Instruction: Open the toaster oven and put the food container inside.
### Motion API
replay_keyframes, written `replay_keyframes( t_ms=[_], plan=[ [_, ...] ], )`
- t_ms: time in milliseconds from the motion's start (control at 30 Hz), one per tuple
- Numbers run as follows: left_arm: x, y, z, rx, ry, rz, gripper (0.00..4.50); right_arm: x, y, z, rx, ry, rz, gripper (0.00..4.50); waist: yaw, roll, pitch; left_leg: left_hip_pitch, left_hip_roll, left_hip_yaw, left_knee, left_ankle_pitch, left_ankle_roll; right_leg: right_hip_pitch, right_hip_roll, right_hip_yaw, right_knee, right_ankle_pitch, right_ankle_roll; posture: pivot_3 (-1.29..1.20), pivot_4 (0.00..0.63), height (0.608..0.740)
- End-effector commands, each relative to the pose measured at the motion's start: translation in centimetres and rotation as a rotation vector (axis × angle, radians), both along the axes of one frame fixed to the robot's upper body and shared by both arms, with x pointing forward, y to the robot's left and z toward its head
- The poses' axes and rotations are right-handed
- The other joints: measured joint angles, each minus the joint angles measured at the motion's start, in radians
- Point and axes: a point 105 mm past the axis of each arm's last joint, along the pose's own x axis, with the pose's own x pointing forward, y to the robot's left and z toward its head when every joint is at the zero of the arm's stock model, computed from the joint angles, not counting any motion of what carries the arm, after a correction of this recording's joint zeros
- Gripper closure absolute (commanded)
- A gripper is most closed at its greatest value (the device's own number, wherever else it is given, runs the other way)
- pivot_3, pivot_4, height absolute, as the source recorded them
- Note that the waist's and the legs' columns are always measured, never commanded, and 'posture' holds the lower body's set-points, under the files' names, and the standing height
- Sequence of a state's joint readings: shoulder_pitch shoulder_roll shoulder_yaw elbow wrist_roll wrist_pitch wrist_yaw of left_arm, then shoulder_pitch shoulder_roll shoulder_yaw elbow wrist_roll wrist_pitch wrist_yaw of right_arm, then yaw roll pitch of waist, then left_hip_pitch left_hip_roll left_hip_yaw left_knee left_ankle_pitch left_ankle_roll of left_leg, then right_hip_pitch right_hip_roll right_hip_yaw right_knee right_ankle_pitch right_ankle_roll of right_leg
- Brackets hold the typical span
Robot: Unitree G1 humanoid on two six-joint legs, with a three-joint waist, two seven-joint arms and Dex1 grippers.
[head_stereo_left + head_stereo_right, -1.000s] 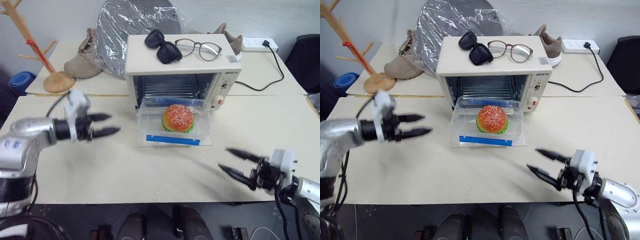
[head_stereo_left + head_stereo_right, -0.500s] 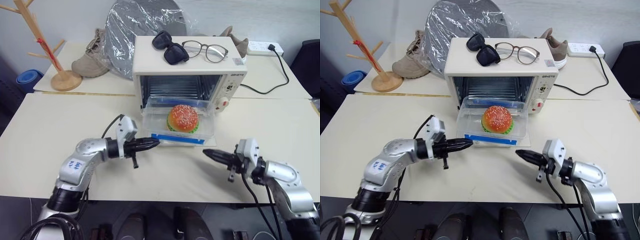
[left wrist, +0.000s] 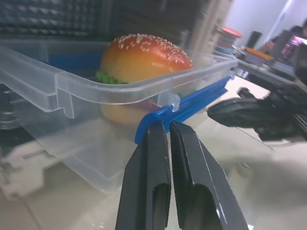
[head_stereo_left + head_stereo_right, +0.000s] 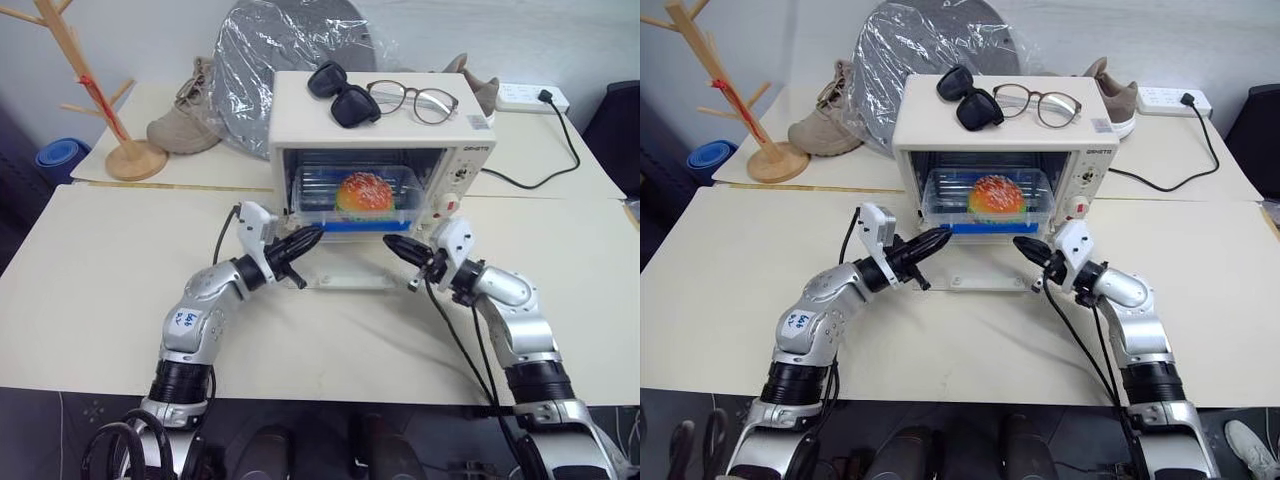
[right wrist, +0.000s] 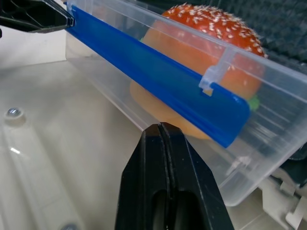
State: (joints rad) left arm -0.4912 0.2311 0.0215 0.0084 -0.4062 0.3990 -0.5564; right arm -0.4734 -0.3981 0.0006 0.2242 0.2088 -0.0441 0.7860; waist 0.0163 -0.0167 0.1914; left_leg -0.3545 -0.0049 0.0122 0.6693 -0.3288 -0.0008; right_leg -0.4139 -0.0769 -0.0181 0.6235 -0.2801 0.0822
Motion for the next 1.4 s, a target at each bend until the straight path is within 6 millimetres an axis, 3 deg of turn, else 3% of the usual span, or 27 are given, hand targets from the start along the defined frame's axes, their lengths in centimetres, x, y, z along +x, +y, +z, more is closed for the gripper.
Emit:
replay_keyframes(
  t_ms=[33, 233, 433, 733, 1000, 1400],
  plan=[
    [1.5, 1.5, 0.5, 0.008, -0.022, 0.111, 4.26, 0.8, 1.1, 1.9, 0.008, -0.053, -0.006, 4.50, -0.006, 0.000, 0.000, 0.000, 0.000, 0.000, 0.000, 0.000, 0.000, 0.000, 0.000, 0.000, 0.000, 0.000, 0.000, 0.00, 0.150, 0.740],
    [2.5, 1.0, -0.1, 0.053, -0.026, 0.126, 4.26, 3.0, 2.0, 2.8, 0.007, -0.050, -0.050, 4.50, -0.018, 0.000, 0.000, 0.001, 0.000, 0.000, 0.000, 0.001, -0.001, 0.001, 0.000, 0.000, 0.001, 0.000, 0.000, 0.00, 0.150, 0.740],
    [2.0, 0.7, -0.4, 0.073, -0.020, 0.094, 4.26, 1.5, 3.3, 2.2, -0.001, 0.009, 0.064, 4.50, -0.018, 0.000, 0.000, 0.001, 0.000, -0.001, 0.001, 0.001, 0.000, 0.001, -0.001, 0.000, 0.003, 0.000, 0.000, 0.00, 0.150, 0.740],
    [0.7, 1.5, -2.6, 0.130, 0.047, 0.094, 4.26, 0.3, 1.6, 0.8, -0.026, 0.074, 0.026, 4.50, -0.018, 0.000, 0.000, -0.002, 0.000, -0.002, -0.003, 0.000, 0.000, -0.001, -0.001, -0.001, 0.002, 0.000, 0.000, 0.00, 0.150, 0.740],
    [1.6, 0.5, -1.4, 0.054, 0.021, 0.090, 4.26, 2.1, 1.2, 1.2, -0.011, 0.034, -0.084, 4.50, -0.015, 0.000, 0.000, -0.003, 0.000, -0.002, -0.003, 0.000, 0.000, -0.001, -0.001, -0.002, -0.002, 0.000, 0.000, 0.00, 0.150, 0.740],
    [4.5, 0.6, -0.7, 0.000, 0.018, 0.217, 4.26, 4.6, 3.3, 1.6, -0.022, 0.006, -0.094, 4.50, -0.021, 0.000, 0.000, -0.003, 0.000, -0.001, -0.004, 0.001, 0.000, -0.002, 0.000, -0.002, -0.002, 0.001, 0.001, 0.00, 0.150, 0.740]
  ],
)
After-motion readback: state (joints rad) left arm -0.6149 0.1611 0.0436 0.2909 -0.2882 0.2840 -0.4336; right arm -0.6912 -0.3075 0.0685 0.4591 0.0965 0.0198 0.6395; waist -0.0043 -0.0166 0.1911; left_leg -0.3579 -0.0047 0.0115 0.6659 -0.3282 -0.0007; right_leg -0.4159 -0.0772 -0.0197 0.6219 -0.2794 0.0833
